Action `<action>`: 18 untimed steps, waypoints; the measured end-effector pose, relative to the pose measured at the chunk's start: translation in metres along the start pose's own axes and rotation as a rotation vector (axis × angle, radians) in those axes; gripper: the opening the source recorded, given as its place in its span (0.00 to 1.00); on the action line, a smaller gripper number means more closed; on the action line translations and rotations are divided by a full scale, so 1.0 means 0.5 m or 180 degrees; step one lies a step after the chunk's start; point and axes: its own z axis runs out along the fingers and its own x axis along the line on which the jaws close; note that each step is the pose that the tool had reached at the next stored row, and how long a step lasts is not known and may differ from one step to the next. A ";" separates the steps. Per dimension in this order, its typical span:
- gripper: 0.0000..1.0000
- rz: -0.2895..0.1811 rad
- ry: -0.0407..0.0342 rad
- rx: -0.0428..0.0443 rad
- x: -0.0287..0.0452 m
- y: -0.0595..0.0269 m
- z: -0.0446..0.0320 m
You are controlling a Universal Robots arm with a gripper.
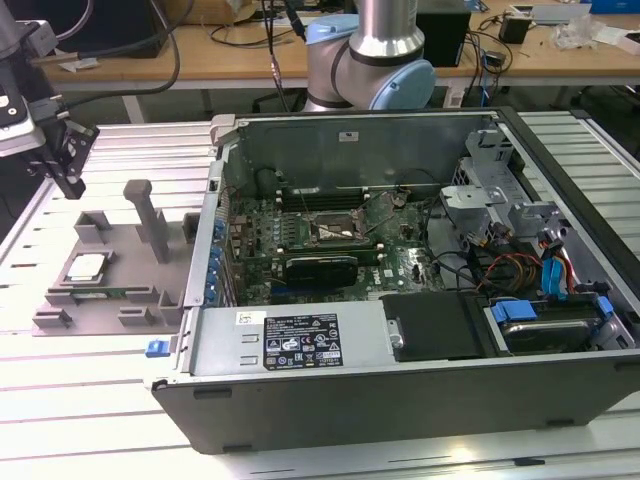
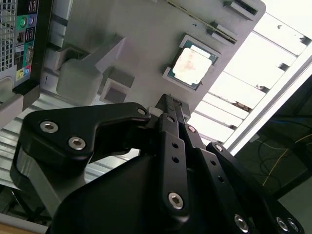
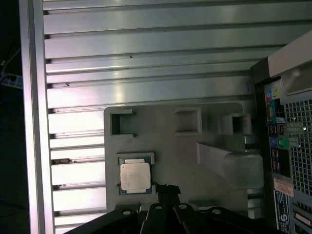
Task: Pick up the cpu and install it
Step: 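Pick up the cpu and move it towards the insertion slot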
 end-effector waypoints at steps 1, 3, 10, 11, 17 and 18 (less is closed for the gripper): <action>0.11 0.0000 0.0000 0.0000 0.000 0.000 0.000; 0.11 0.0000 -0.0001 -0.0001 0.001 0.000 0.001; 0.11 0.0000 0.0000 0.0000 0.019 -0.002 0.018; 0.11 0.0000 -0.0001 0.0000 0.022 -0.003 0.024; 0.11 0.0000 0.0000 0.0000 0.033 -0.005 0.052; 0.11 0.0000 0.0000 0.0000 0.035 -0.006 0.057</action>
